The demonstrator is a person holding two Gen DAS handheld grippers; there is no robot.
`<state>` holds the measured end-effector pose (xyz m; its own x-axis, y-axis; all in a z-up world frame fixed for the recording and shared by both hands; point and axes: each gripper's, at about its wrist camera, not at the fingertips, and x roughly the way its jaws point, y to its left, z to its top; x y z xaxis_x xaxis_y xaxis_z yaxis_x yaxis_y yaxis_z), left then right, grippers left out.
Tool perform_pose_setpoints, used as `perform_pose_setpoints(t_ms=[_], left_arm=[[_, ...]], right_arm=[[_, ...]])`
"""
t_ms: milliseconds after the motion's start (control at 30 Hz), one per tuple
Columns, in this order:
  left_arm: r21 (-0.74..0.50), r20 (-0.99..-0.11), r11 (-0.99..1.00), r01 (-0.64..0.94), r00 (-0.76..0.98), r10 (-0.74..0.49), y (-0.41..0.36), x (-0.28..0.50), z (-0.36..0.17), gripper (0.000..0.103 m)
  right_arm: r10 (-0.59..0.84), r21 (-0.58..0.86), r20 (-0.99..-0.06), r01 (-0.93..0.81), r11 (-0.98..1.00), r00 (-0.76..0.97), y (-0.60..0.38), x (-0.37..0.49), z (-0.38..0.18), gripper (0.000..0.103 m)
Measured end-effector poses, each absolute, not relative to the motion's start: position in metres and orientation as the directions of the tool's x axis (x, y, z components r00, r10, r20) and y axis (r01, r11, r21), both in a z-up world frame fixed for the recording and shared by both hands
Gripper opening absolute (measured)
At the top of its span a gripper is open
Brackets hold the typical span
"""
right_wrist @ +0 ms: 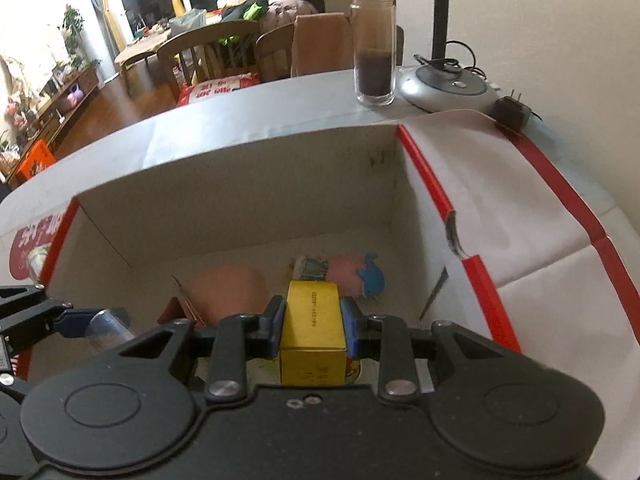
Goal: Organize rigid objects
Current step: 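Open both grippers to drop the yellow box and pill bottle into the box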
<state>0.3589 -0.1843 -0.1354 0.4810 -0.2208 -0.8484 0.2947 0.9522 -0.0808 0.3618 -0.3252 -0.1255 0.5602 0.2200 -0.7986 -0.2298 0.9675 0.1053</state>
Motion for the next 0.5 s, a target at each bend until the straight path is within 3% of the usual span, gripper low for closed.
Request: perform_pose_setpoints(t_ms=[500], left_arm=[[-0.072, -0.925, 0.964, 0.254, 0.345, -0.16, -0.193, 0.379, -0.156, 0.073]], right_arm=[[0.24, 0.109, -0.844, -0.286, 0.952, 0.48, -0.322, 0.369, -0.137, 0.03]])
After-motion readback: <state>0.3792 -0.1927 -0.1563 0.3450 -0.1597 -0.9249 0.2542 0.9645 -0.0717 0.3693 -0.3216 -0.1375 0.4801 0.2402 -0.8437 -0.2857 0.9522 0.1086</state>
